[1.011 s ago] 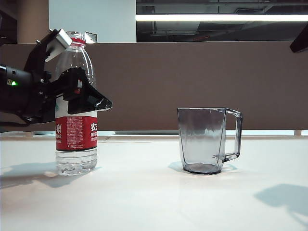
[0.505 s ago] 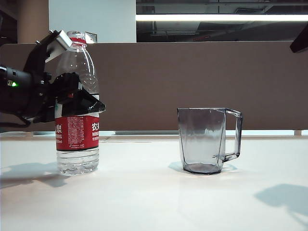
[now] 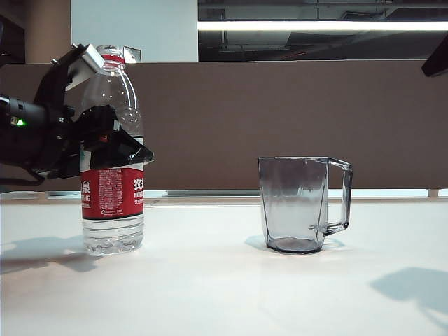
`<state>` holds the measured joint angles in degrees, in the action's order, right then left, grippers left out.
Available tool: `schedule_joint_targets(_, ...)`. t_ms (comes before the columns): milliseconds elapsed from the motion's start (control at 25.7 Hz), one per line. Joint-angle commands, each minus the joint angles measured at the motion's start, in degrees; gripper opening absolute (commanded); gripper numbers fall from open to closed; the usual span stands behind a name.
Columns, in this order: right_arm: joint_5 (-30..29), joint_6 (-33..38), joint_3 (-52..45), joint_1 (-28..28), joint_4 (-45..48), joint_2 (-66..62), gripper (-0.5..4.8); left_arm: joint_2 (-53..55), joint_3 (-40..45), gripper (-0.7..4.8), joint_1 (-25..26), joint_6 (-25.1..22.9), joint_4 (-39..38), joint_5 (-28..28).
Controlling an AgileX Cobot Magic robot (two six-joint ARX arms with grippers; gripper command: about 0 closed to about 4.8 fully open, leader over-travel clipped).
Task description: Pick up the mineral water bottle with the left hand on the table and pour water into the mug until it's half full.
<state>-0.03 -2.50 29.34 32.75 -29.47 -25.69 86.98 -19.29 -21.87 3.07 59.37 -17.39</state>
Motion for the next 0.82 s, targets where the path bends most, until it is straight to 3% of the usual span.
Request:
schedule_joint_targets(39,-0.1,0.1,0.1,0.0,0.9,0.1,-0.05,-0.2,-0.5,2.68,-0.4,-0.1,0.6,4.6)
schedule_joint_targets(350,-0.1,0.1,0.1,0.1,0.9,0.1,-0.05,-0.2,-8.6,2.68,-2.9,-3.7,-11.1,8.2)
schedule_joint_targets(466,-0.1,0.1,0.1,0.1,0.9,0.1,-0.05,-0.2,-13.0,2.68,-4.5,-4.9,-18.3,11.8)
schedule_joint_targets(544,-0.1,0.1,0.1,0.1,0.9,0.1,-0.05,-0.2,-18.3,2.68,-6.7,-8.6,-26.9,17.8)
schedule_joint_targets(816,-0.1,0.1,0.1,0.1,0.9,0.1,-0.05,-0.2,-23.3,2.68,-9.7,-12.3,-29.7,21.3)
